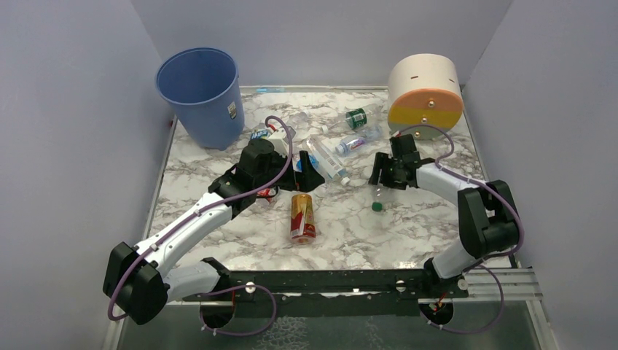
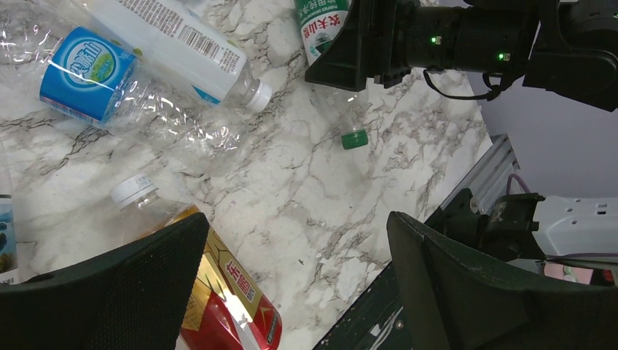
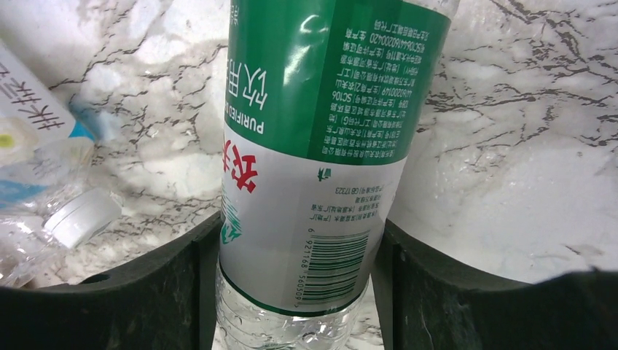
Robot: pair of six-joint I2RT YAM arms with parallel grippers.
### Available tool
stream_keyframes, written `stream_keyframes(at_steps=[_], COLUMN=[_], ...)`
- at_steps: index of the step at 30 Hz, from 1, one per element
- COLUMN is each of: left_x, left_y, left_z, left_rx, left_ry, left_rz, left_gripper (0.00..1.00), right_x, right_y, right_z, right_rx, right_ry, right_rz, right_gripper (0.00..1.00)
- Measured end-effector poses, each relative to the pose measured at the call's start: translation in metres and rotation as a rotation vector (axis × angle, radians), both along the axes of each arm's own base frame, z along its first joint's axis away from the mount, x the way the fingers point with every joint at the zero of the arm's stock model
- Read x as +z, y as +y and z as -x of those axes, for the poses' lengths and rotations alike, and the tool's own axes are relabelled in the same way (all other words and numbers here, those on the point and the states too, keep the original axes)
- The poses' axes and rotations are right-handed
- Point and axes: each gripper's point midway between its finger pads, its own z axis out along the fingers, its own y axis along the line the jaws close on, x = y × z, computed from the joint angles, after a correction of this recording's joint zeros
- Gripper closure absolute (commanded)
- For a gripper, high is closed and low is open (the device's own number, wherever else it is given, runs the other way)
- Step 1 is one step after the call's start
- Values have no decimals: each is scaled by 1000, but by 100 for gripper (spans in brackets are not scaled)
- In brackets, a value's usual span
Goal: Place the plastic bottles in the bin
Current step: Pick up the plastic bottle at the center of the board.
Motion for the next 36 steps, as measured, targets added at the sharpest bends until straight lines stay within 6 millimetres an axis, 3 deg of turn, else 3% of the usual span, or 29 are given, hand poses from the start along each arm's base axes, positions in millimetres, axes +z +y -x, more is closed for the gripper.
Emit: stream_keyframes(at_steps=[6,14,36], left_x=[0,0,27], left_y=[0,-1,-15], left_z=[0,0,-5], left_rx=[1,7,12], left_ry=[3,12,8], left_rz=[2,9,133], left_gripper=[1,1,1], right_x=[14,50,131], right_y=[5,16,66], right_z=[1,1,40], right_rx=[17,61,315], right_ry=[-31,-113,-231], right_rz=[-35,-105,-375], right_gripper=[42,43,43])
